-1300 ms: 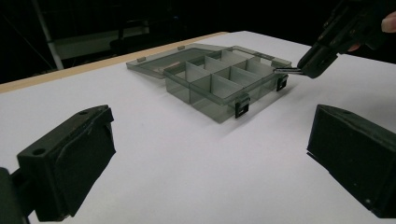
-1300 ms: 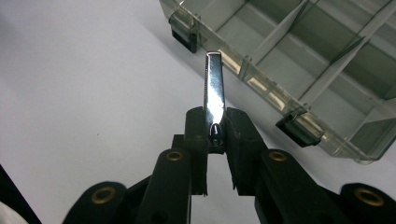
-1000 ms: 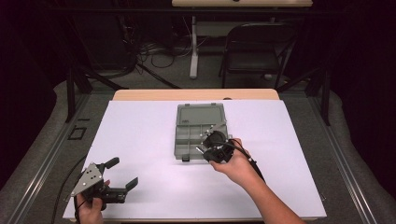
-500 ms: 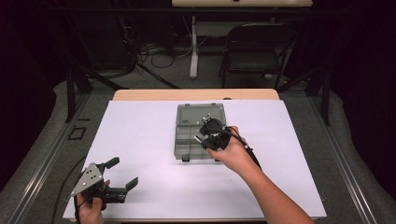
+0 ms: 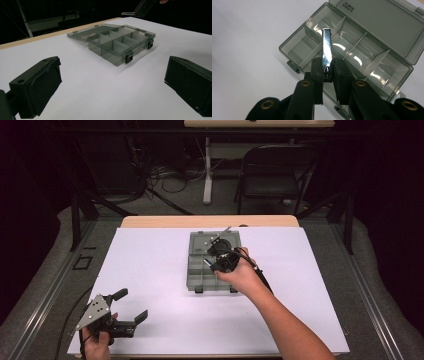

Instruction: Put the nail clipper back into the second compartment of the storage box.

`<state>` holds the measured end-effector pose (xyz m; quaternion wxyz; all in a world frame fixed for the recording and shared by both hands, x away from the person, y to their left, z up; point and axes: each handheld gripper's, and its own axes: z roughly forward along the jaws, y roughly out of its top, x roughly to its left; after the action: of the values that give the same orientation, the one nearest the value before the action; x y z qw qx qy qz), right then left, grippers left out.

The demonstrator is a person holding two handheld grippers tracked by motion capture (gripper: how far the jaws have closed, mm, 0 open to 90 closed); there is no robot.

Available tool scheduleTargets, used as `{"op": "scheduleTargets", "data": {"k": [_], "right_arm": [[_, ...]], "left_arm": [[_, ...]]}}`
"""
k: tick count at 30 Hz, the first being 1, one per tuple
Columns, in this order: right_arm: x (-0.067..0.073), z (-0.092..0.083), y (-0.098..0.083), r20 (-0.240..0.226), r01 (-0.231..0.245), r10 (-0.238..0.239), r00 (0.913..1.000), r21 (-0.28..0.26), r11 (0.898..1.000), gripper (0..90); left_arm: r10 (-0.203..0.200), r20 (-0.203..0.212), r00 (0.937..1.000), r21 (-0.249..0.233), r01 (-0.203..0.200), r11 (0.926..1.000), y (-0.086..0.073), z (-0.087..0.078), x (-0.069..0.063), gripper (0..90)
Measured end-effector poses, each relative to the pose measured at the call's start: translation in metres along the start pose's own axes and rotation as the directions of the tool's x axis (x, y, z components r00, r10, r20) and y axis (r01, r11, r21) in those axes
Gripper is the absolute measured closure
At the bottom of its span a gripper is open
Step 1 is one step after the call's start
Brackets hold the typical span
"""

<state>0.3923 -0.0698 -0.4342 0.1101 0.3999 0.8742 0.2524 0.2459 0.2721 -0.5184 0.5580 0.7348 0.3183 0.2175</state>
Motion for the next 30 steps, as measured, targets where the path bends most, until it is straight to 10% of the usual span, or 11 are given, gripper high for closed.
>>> {"op": "scheduleTargets", "data": {"k": [30], "right_arm": [[-0.014,0.039,0.024,0.035,-0.039,0.037,0.9987,0.045,0.998,79.5]], "left_arm": [[-0.006,0.001,1.0000,-0.004,0.006,1.0000,0.000,-0.001,0.002,0.6]]}}
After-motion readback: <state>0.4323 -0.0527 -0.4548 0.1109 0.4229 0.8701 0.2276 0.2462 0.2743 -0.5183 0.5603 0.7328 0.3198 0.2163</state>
